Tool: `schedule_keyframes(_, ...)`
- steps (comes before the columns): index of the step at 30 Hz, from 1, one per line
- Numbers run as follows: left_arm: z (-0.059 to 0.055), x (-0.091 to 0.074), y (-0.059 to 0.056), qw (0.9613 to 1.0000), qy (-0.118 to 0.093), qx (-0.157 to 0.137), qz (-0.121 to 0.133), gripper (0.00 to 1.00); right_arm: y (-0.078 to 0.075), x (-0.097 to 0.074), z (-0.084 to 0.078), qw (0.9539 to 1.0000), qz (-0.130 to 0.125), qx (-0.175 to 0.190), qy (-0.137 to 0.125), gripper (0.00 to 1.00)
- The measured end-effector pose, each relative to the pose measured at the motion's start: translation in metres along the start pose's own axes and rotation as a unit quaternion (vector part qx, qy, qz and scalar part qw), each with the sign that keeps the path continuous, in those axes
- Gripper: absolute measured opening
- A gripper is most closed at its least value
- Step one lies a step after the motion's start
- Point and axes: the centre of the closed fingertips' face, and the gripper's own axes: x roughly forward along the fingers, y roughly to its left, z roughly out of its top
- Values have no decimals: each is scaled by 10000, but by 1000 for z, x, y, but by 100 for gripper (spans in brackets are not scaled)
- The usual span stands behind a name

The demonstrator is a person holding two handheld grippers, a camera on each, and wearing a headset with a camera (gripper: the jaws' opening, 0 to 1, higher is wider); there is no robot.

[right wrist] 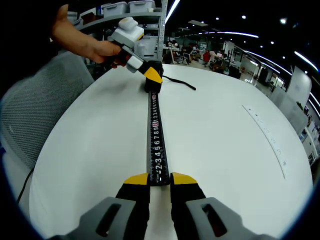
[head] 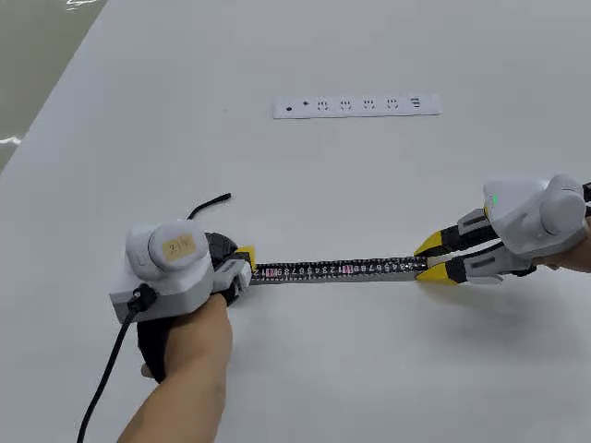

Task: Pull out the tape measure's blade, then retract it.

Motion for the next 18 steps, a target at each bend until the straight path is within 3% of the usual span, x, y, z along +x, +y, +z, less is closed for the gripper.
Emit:
schedule_keyframes(15,0,7,5,9999,63,102,51,61,0,-1,3,9999,6,-125,61,15)
schedule_keyframes(18,0,2,2,9999,107,70,27,60,-2,-1,2,9999,10,-138,63,15)
